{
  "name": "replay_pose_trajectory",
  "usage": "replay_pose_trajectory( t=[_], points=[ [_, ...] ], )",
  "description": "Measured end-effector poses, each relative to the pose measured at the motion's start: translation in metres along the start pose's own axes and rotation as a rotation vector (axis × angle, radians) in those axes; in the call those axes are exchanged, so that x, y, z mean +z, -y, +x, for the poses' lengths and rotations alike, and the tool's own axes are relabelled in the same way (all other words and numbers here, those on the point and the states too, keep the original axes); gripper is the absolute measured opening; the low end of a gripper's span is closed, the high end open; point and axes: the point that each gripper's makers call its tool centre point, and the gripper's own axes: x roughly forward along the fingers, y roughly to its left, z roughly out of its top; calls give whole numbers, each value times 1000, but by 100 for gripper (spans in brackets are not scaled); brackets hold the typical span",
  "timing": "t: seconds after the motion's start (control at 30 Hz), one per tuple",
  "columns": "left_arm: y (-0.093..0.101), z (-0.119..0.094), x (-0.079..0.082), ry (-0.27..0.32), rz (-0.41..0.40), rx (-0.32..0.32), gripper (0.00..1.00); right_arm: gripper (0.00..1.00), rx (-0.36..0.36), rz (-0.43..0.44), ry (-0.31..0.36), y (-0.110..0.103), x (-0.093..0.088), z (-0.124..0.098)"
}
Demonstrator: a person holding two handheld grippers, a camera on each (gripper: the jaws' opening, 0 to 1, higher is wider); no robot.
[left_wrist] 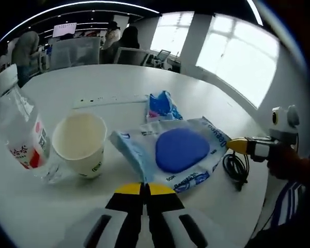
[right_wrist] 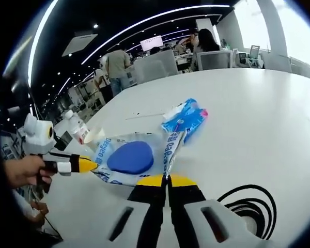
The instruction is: Arrange the tabletop items into an orderly group along one side of the table until the central work area is clear of visible clutter.
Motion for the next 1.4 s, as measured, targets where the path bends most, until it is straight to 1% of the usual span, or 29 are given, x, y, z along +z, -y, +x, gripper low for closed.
replay_pose_trajectory(
  t=[0.17, 0.37, 0.43, 0.57, 0.7, 0.8, 0.97, 1.13, 1.33, 1.4],
  points=[
    [-3, 3, 0, -8, 1, 8, 0, 0, 3, -9, -27, 2, -3, 7],
    [-8, 11, -3, -25, 6, 18, 0, 0, 3, 3, -54, 7, -10, 19],
    [-9, 14, -4, -25, 6, 19, 0, 0, 0, 2, -54, 7, -10, 22],
    [-10, 19, -1, -17, 8, 24, 0, 0, -7, 7, -52, 12, -9, 27],
    [-11, 26, 0, -15, 4, 27, 0, 0, -15, 17, -61, 15, -12, 31],
    [-13, 31, 0, -12, 11, 31, 0, 0, -20, 28, -62, 19, -13, 38],
    [-16, 36, 5, 0, 10, 38, 0, 0, -28, 35, -55, 22, -11, 43],
    [-18, 41, 9, 15, 13, 52, 0, 0, -40, 18, -54, 27, -12, 52],
    [-20, 45, 6, 12, 24, 68, 0, 0, -41, -8, -72, 28, -18, 55],
    [-22, 46, 6, 18, 26, 77, 1, 0, -34, -5, -77, 29, -20, 56]
  ],
)
